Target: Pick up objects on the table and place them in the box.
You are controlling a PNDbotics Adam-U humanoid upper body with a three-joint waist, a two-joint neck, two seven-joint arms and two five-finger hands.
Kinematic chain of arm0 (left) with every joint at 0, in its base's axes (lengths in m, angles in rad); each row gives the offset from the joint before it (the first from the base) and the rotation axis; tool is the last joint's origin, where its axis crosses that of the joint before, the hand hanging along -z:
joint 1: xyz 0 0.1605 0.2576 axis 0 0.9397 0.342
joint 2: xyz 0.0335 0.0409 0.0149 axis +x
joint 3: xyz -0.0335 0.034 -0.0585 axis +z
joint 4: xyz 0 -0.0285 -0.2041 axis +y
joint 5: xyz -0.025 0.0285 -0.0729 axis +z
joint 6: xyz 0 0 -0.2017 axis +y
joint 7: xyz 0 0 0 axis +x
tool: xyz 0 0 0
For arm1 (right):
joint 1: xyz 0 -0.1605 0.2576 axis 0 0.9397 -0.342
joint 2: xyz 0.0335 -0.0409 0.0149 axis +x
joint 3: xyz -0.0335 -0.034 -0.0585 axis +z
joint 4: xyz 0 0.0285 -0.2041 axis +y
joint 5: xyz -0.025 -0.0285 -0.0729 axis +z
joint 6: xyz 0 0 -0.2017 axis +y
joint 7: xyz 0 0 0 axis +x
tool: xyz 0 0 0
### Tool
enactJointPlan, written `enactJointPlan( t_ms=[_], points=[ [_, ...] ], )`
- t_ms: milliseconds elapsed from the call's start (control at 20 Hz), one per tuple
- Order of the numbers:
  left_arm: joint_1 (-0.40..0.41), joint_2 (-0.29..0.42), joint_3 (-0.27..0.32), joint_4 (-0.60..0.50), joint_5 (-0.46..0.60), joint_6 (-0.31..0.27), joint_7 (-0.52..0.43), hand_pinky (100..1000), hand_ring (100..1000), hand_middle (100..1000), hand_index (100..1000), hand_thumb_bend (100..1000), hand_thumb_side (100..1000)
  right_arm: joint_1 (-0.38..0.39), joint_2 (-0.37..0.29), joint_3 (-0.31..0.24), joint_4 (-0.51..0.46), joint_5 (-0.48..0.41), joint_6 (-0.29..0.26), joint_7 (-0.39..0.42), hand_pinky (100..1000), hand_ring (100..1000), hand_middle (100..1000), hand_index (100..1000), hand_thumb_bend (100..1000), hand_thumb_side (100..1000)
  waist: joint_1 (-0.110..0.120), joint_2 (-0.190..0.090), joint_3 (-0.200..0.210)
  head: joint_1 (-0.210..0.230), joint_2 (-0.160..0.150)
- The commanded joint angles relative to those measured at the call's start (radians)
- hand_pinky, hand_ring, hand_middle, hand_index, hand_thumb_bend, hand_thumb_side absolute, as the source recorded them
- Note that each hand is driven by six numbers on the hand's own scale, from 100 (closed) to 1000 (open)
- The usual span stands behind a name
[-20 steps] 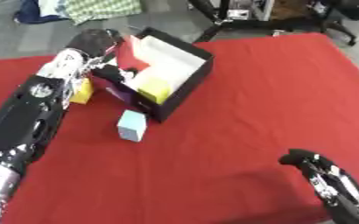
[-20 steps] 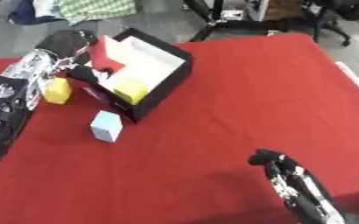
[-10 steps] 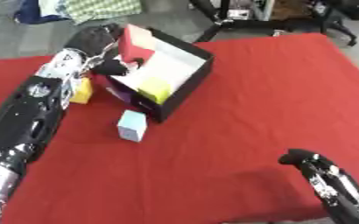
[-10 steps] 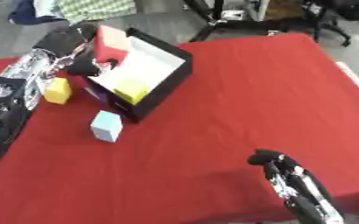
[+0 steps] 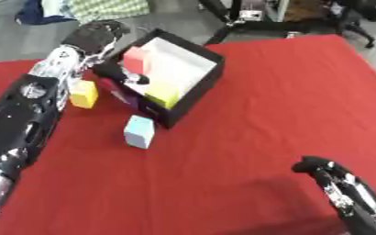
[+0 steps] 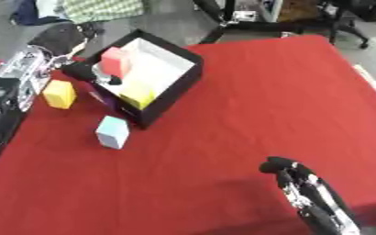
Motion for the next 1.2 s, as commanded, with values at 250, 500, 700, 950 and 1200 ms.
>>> enactJointPlan(
  t_ms=[250, 500, 700, 950, 1200],
  points=[
    [-0.046, 0.110, -0.008, -0.079, 0.113, -0.102, -0.113, 849, 856, 915, 1000, 746, 957, -0.001, -0.013, -0.010, -0.008, 0.001, -0.002, -0.002, 1000, 802, 713, 814, 100, 571, -0.008, -0.028, 0.006, -0.007, -0.002],
    [-0.036, 0.199, -0.017, -0.106, 0.211, -0.236, -0.403, 852, 870, 915, 1000, 733, 893, 0.000, -0.014, -0.012, -0.007, 0.004, -0.002, -0.005, 1000, 802, 713, 814, 100, 572, -0.004, -0.030, 0.013, -0.017, -0.002],
    [-0.014, 0.206, -0.006, -0.090, 0.180, -0.244, -0.557, 845, 861, 895, 1000, 680, 816, -0.001, -0.014, -0.012, -0.008, 0.004, -0.002, -0.005, 1000, 802, 713, 814, 100, 574, -0.005, -0.028, 0.013, -0.023, -0.002],
    [0.001, 0.166, 0.029, -0.023, 0.120, -0.194, -0.553, 834, 841, 869, 1000, 601, 744, -0.002, -0.012, -0.010, -0.008, 0.004, -0.002, -0.006, 1000, 802, 713, 814, 100, 580, -0.007, -0.024, 0.009, -0.024, -0.002],
    [0.012, 0.132, 0.057, 0.055, 0.044, -0.154, -0.507, 829, 837, 862, 994, 581, 706, -0.006, -0.010, -0.011, -0.008, 0.002, -0.001, -0.006, 1000, 802, 713, 814, 100, 581, -0.009, -0.021, 0.003, -0.024, -0.002]
  ],
)
